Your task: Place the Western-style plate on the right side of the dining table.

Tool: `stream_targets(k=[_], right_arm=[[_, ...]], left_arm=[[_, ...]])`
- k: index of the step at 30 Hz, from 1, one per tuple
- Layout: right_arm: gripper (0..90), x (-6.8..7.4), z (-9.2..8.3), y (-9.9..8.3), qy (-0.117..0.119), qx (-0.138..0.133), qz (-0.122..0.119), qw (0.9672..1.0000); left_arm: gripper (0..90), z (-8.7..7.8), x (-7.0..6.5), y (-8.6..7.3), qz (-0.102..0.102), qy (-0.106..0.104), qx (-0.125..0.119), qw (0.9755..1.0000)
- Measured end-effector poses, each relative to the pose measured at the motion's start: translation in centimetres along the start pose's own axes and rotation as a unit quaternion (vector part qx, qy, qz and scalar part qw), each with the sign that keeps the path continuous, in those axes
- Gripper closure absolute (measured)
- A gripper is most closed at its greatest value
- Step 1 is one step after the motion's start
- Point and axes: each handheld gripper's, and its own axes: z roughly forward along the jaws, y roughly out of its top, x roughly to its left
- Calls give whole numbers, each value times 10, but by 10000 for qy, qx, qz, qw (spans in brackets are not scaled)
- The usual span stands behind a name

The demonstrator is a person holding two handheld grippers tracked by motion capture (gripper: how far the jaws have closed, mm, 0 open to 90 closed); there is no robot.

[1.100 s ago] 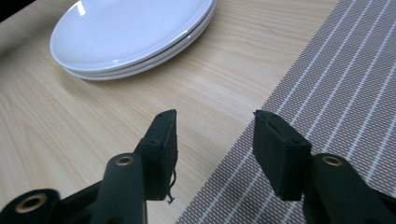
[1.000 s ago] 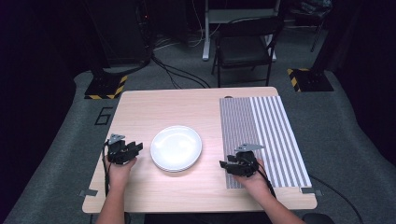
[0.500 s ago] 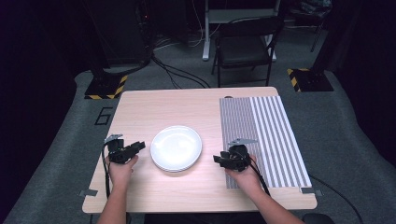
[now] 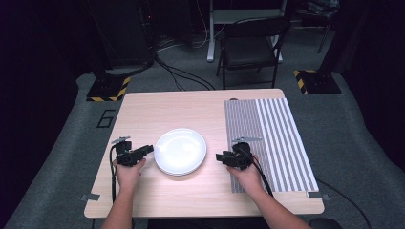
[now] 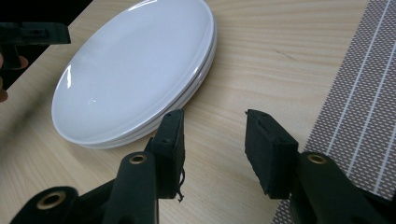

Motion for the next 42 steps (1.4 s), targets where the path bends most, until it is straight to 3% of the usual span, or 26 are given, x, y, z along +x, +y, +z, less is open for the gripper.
stream_targets(k=[6, 10, 17, 23, 27, 30, 32, 38, 42], right_arm=[[586, -1, 5, 3, 51, -25, 151, 9999], [596, -2, 8, 4, 75, -92, 235, 9997], [624, -1, 13, 6, 78, -77, 162, 9998], [623, 1, 17, 12, 151, -129, 150, 9997], [623, -1, 23, 13, 222, -123, 333, 9991], [614, -2, 26, 12, 232, -120, 390, 9989], [612, -3, 27, 12, 255, -120, 403, 9988], [600, -6, 29, 13, 357, -178, 660, 9970], [593, -5, 31, 13, 362, -180, 638, 9971]], left_arm=[[681, 6, -3, -1, 15, -113, 83, 9999], [691, 8, -5, -1, 8, -18, 72, 10000], [719, 11, -5, -2, 32, 14, 150, 9999], [720, 13, -4, -2, -117, -40, 199, 9997], [726, 12, -2, -1, -120, -66, 240, 9996], [731, 11, -3, -1, -142, -117, 180, 9997], [737, 12, -4, -1, -189, -270, 185, 9993], [721, 13, -11, -1, 71, -64, 224, 9997], [711, 11, -9, -1, -82, 83, 177, 9998]])
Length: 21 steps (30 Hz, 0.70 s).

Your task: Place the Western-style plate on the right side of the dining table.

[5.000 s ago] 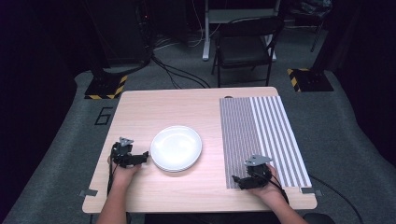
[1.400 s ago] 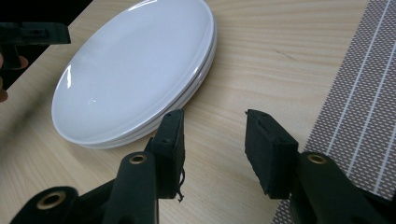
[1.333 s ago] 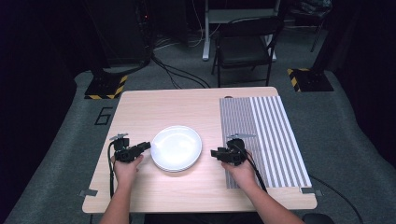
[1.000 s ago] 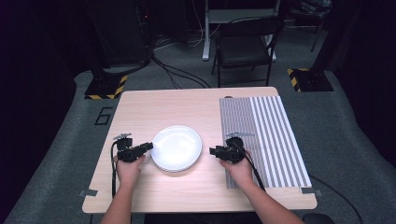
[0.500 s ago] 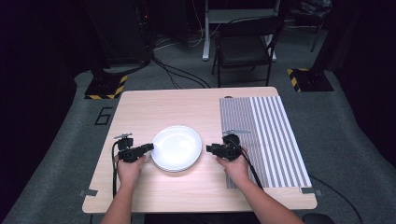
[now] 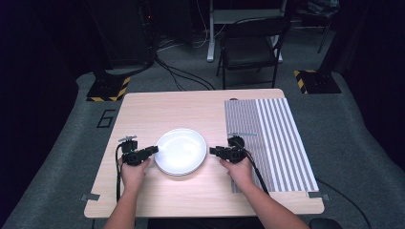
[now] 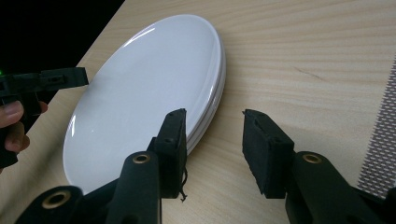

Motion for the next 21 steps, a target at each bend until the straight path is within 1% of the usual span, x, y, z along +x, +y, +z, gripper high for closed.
stream_targets(k=[1, 2, 3, 4, 5, 6, 9, 10, 11, 12, 15, 16, 17, 18, 21], right_arm=[[593, 0, 0, 0, 1, 13, 12, 10000], [592, 0, 0, 0, -6, 25, 22, 10000], [592, 0, 0, 0, -6, 25, 22, 10000], [593, 0, 1, 0, -6, 28, 44, 10000], [593, 0, 1, 0, 3, 35, 67, 10000], [593, 0, 2, -1, 7, 67, 83, 9999], [593, 0, 3, -1, 5, 90, 122, 9999], [592, -1, 5, -1, -1, 85, 122, 9999], [592, -1, 5, -1, -1, 85, 122, 9999], [592, -1, 5, -1, 30, 95, 149, 9998], [590, -1, 6, -1, 42, 89, 132, 9999], [589, -1, 6, -1, 49, 79, 145, 9999], [588, -1, 6, -1, 55, 74, 169, 9998], [587, -1, 6, -1, 57, 74, 192, 9998], [583, -1, 7, -1, 91, 69, 251, 9996]], left_arm=[[712, 0, 2, 0, 23, 31, 25, 10000], [712, -1, 3, 0, -26, 24, 43, 10000], [712, -1, 3, 0, -26, 24, 43, 10000], [712, 0, 4, 0, -113, -5, 24, 9999], [712, 0, 4, 0, -154, -33, 42, 9999], [713, 1, 5, 0, -177, -102, 86, 9998], [711, 1, 5, 0, -174, -119, 71, 9998], [711, 2, 6, -1, -281, -243, 69, 9993], [711, 2, 6, -1, -281, -243, 69, 9993], [710, 2, 7, -1, -333, -345, 48, 9988], [705, 2, 8, 0, -284, -354, 56, 9990], [701, 3, 7, -1, -341, -359, 35, 9988], [698, 3, 7, -1, -341, -359, 35, 9988], [693, 3, 7, 0, -390, -349, 79, 9986], [690, 5, 6, -1, -388, -298, 129, 9987]])
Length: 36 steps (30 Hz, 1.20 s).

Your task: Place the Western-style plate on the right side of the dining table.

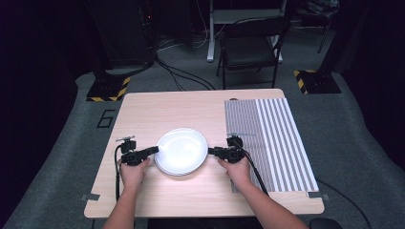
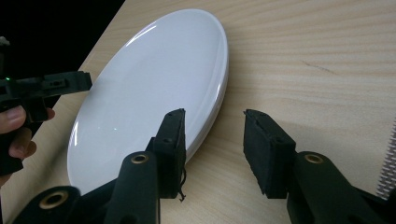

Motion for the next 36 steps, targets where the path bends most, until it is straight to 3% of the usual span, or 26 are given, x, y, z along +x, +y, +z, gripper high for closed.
stream_targets(k=[3, 15, 26, 30, 36], right_arm=[[575, 1, 3, 0, 7, 14, 10, 10000], [564, 4, 13, 0, 78, 116, 208, 9997], [620, 7, 20, -3, 139, 244, 251, 9993], [637, 10, 21, -2, 32, 277, 319, 9991], [659, 9, 16, 1, 39, 171, 392, 9991]], left_arm=[[689, 0, -2, 0, 93, 47, 26, 9999], [694, 1, -3, -1, 110, -8, 61, 9999], [696, 2, -5, -1, 132, 7, 69, 9999], [696, 2, -6, -1, 144, 36, 66, 9999], [698, 5, -8, -3, 163, -26, 99, 9998]])
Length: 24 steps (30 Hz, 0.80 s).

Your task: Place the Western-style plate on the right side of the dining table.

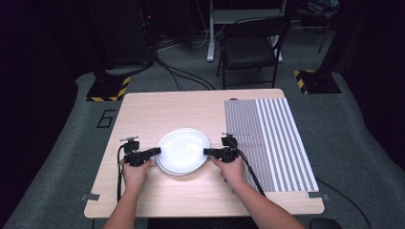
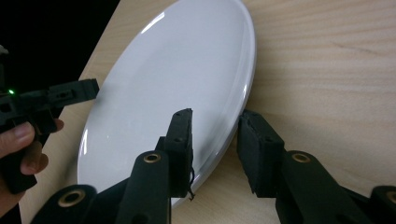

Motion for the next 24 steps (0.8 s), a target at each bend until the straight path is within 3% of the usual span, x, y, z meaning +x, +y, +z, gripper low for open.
stream_targets(k=[3, 13, 18, 24], right_arm=[[662, -3, -7, 5, -22, -125, 30, 9999], [666, -14, -15, 12, -118, -301, 79, 9994], [596, -15, -19, 11, -81, -368, 94, 9992], [573, -7, -24, -3, -98, -302, 151, 9994]], left_arm=[[695, 7, -6, -2, 62, 12, 73, 10000], [686, 19, -17, -5, -90, -105, 82, 9999], [676, 25, -21, -8, 6, 8, 224, 9997], [679, 26, -25, -8, -51, 142, 238, 9996]])
